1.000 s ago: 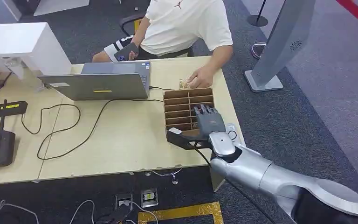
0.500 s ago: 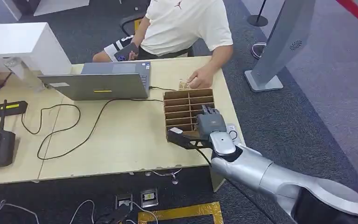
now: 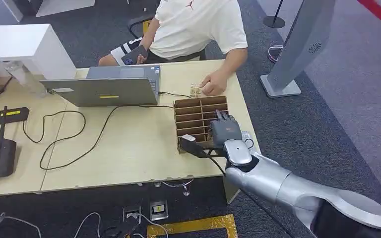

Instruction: Pass the card to the sensor for recognition and then transmit it.

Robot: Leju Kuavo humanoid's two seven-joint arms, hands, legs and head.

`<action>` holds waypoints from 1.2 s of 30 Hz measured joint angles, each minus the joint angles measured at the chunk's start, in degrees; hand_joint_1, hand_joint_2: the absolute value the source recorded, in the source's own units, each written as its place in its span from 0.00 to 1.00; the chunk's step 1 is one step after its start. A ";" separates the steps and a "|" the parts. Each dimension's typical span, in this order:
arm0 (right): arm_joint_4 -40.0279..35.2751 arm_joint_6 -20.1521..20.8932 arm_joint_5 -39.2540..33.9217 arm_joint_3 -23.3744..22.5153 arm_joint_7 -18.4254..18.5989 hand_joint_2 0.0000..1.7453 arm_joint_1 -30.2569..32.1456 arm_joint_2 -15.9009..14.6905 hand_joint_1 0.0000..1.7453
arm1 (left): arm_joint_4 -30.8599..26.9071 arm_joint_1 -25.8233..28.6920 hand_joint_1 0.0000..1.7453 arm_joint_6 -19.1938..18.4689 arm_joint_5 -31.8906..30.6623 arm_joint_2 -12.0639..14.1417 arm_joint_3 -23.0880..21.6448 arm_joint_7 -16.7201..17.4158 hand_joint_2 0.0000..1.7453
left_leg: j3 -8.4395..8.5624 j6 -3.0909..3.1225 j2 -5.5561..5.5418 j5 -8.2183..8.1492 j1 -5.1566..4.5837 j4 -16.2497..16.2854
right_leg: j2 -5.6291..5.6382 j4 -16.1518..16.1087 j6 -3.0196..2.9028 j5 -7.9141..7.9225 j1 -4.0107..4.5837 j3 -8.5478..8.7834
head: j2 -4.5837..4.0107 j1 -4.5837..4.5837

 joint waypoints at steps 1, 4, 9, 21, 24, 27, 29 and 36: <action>0.00 -0.76 0.22 -0.02 0.09 1.00 -0.01 -0.04 1.00 | 0.00 0.00 0.00 0.00 0.00 0.00 0.00 0.00 0.00 | 0.00 0.00 0.00 0.00 0.00 0.00 | 0.00 0.00 0.00 0.00 0.00 0.00 | 0.00 0.00; 0.00 -3.32 0.74 -0.09 0.72 1.00 -0.13 -0.13 1.00 | 0.00 0.00 0.00 0.00 0.00 0.00 0.00 0.00 0.00 | 0.00 0.00 0.00 0.00 0.00 0.00 | 0.00 0.00 0.00 0.00 0.00 0.00 | 0.00 0.00; -0.28 -11.04 2.12 -1.59 2.38 1.00 -2.62 -0.94 1.00 | 0.00 -0.02 0.00 0.00 0.00 0.00 0.00 -0.22 0.00 | 0.01 0.00 0.01 0.00 0.00 0.01 | 0.01 0.00 0.00 0.00 0.00 0.00 | 0.00 0.00; -6.89 -11.93 6.17 -6.01 3.02 1.00 -9.08 -5.71 1.00 | 0.00 -0.38 0.00 0.00 0.00 0.00 -1.36 -0.52 0.00 | 0.02 0.00 0.01 0.00 -0.01 0.02 | 0.04 0.00 0.01 0.01 -0.01 0.00 | 0.00 0.00; -8.94 -9.32 7.71 -6.80 3.02 1.00 -10.26 -6.64 1.00 | 0.00 -0.42 0.00 0.00 0.00 -0.09 -1.60 -0.52 0.00 | 0.02 0.00 0.01 0.00 -0.01 0.02 | 0.04 0.00 0.01 0.01 -0.01 0.00 | 0.00 -0.02; -9.90 -7.85 8.04 -6.88 3.02 1.00 -11.17 -6.86 1.00 | 0.00 -0.46 0.00 0.00 0.00 -0.13 -2.01 -0.52 0.00 | 0.02 0.00 0.02 0.00 0.00 0.01 | 0.07 0.00 0.01 0.01 -0.01 0.00 | 0.00 -0.02; -10.36 -6.97 8.15 -6.88 3.02 1.00 -11.37 -6.86 1.00 | 0.00 -0.48 0.00 0.00 0.00 -0.13 -2.38 -0.52 0.00 | 0.02 0.00 0.02 0.01 0.00 0.01 | 0.05 0.00 0.01 0.02 -0.01 0.01 | 0.00 0.00; -10.40 -5.71 10.30 -5.57 3.02 1.00 -13.43 -6.05 1.00 | 0.00 -0.70 0.00 0.00 0.00 -0.13 -2.75 -0.52 0.00 | -0.01 0.00 0.01 0.01 0.00 0.01 | 0.04 0.01 0.01 0.02 -0.01 0.02 | 0.00 0.00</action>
